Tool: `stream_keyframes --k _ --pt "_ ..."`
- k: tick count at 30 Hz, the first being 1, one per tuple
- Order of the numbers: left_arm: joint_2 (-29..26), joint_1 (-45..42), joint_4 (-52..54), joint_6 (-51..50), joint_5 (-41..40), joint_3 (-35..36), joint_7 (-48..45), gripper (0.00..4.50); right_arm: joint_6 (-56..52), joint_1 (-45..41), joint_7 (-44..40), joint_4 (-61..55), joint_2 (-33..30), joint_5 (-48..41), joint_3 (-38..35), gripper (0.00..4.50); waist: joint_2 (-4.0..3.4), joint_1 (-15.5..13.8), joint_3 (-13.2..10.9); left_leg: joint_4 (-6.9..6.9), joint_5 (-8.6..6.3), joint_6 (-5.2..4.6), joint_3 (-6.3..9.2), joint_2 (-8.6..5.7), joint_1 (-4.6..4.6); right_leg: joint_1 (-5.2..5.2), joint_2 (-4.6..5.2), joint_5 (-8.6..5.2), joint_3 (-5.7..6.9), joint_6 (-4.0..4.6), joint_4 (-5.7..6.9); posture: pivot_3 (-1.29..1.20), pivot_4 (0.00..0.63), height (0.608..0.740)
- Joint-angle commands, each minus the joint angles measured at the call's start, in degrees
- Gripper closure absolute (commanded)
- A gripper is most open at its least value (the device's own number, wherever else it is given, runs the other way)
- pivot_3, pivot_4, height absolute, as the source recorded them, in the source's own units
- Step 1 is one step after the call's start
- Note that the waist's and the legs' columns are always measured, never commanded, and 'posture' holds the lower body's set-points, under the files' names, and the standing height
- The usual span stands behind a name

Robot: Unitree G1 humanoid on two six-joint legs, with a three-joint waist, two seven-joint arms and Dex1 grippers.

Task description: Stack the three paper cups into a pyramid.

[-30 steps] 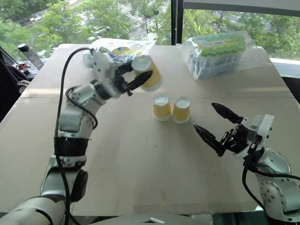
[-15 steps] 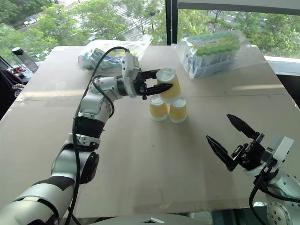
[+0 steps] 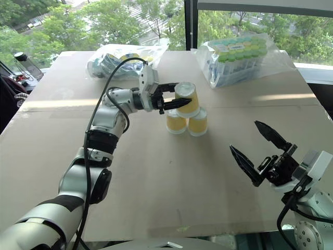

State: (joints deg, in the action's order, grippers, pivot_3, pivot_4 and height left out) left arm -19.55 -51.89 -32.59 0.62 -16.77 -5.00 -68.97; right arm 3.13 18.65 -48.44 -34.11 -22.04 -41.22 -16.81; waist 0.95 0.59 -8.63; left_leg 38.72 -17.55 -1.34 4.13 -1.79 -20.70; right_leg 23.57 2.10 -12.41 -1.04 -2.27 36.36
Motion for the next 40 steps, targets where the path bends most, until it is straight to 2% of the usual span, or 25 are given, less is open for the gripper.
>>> stream_keyframes --k 1,3,6,10,15,22,27,29,31,34,36,40 --pt "-0.21 -1.34 -0.39 0.88 0.71 0.85 0.51 0.99 0.84 -0.26 0.03 -1.59 -0.19 -1.57 -0.49 0.00 0.00 0.01 0.00 0.00 0.00 0.00 0.00 0.00 0.00 0.00 0.00 0.00 0.00 0.00 0.00 0.00 0.150 0.740" --pt "0.22 -1.75 -0.82 0.91 0.45 1.76 1.98 0.03 0.71 -0.32 0.01 -1.50 -0.24 -1.68 -0.30 0.00 0.00 0.01 0.00 0.01 0.00 0.00 0.00 0.00 0.00 0.00 0.00 0.00 0.00 0.00 0.02 0.00 0.150 0.740" --pt "0.55 -2.11 -0.51 1.18 -0.56 3.01 2.29 0.03 0.32 -0.11 -0.04 -1.51 -0.24 -2.34 -0.07 0.00 0.00 0.00 0.00 0.02 0.00 0.00 0.00 0.00 -0.01 0.00 0.00 0.00 0.00 0.00 0.03 0.00 0.150 0.740" --pt "0.52 -1.69 5.24 -0.48 -4.35 5.02 0.53 0.03 0.37 0.84 -1.06 -1.18 -0.33 -2.34 0.28 0.00 0.01 0.00 -0.01 0.03 0.00 0.01 0.01 0.00 -0.02 0.01 0.01 0.00 0.01 0.00 0.02 0.00 0.150 0.740" --pt "-0.07 -1.40 16.23 -6.10 -10.82 8.56 2.11 0.03 0.00 0.97 -1.82 -0.36 -0.54 -2.66 0.47 0.00 0.00 0.00 0.00 0.04 0.01 0.02 0.01 0.02 -0.02 0.00 0.03 0.00 0.00 0.00 0.02 0.00 0.150 0.740" --pt "-4.67 6.58 35.59 -19.73 -18.06 10.17 7.29 0.03 0.22 0.47 -5.11 3.72 -1.14 -2.24 1.22 0.00 -0.02 0.08 0.00 0.04 0.05 0.10 0.00 0.04 0.04 0.00 0.05 0.00 -0.08 0.00 0.07 0.00 0.150 0.740" --pt "-11.28 27.77 50.11 -26.51 -16.79 9.63 12.07 0.03 1.95 1.50 -8.68 8.81 -1.47 -0.65 0.73 0.00 -0.19 0.31 0.09 -0.10 0.02 0.06 -0.05 0.04 0.27 -0.03 0.21 -0.01 -0.40 0.02 0.11 0.00 0.150 0.740" --pt "-11.27 38.05 53.87 -22.64 -12.35 9.88 15.09 0.03 4.07 1.91 -9.70 12.09 -1.14 1.18 0.21 0.00 -0.14 0.06 0.04 -0.13 0.01 0.04 0.01 0.05 0.24 -0.01 0.19 -0.01 -0.43 0.03 0.09 0.00 0.150 0.740" --pt "-10.94 47.54 56.80 -15.69 -4.46 8.84 19.52 0.03 6.19 2.16 -9.71 15.18 -0.39 2.83 -0.47 0.00 -0.14 -0.11 0.05 -0.15 0.00 0.04 0.01 0.06 0.23 -0.01 0.26 -0.01 -0.51 0.03 0.02 0.00 0.150 0.740" --pt "-10.74 58.90 60.78 -18.82 -3.24 5.90 22.63 0.03 8.74 3.04 -11.34 19.02 -1.33 6.43 0.18 0.00 -0.15 -1.00 0.05 -0.20 -0.01 0.02 -0.01 0.03 0.21 -0.02 0.38 -0.01 -0.50 0.03 -0.05 0.00 0.150 0.740" --pt "-10.47 64.77 60.50 -15.51 -0.19 3.36 23.29 0.03 8.90 3.22 -11.66 20.51 -2.15 8.11 0.91 0.00 -0.21 -1.29 0.08 -0.20 -0.04 -0.02 -0.02 0.04 0.21 -0.03 0.39 -0.01 -0.49 0.03 -0.13 0.00 0.150 0.740" --pt "-8.22 67.97 58.23 -11.40 3.67 1.15 26.79 0.03 6.94 2.01 -10.40 22.02 -2.88 9.37 2.13 0.00 -0.24 -1.59 0.09 -0.20 -0.05 -0.06 -0.03 0.03 0.23 -0.09 0.41 -0.15 -0.44 0.25 -0.13 0.00 0.150 0.740"
